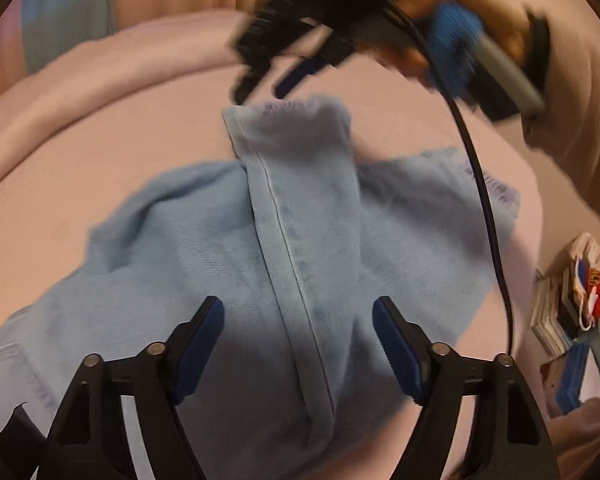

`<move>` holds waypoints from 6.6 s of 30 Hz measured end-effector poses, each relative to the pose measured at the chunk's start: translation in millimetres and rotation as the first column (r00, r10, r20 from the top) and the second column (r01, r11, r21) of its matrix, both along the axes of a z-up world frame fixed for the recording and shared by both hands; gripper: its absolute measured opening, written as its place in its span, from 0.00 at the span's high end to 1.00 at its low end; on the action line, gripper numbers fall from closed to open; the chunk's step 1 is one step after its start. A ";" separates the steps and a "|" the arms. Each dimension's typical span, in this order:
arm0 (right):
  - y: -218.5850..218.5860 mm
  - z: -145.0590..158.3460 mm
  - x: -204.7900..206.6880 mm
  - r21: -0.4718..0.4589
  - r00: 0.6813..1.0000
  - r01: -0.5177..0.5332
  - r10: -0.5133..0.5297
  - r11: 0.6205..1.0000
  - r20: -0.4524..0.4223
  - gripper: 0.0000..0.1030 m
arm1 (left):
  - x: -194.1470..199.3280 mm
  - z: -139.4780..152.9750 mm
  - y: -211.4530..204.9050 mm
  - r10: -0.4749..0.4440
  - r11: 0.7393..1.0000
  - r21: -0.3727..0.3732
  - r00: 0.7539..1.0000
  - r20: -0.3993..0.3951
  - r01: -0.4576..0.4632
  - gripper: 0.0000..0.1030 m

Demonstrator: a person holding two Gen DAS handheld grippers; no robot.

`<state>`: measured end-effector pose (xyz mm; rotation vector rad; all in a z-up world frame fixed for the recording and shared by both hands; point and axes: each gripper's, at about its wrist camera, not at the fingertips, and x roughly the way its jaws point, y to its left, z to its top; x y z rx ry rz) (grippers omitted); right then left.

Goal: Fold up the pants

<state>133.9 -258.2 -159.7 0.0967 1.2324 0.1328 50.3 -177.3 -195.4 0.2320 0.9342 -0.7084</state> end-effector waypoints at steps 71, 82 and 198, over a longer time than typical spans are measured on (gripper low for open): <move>-72.6 33.1 -243.5 0.009 0.740 0.588 -0.542 0.809 0.399 0.57 | -59.4 53.2 60.6 -0.124 0.992 -0.014 0.977 0.172 0.128 0.68; 101.2 -1.4 -117.5 0.082 0.976 -0.184 0.172 0.979 0.134 0.84 | -26.0 11.6 195.7 0.304 0.924 0.212 0.948 0.098 -0.319 0.68; -157.7 -67.0 -294.2 0.603 0.577 0.602 -0.807 0.524 0.126 0.67 | 24.2 7.0 -51.4 0.000 0.955 -0.284 0.959 -0.283 -0.084 0.27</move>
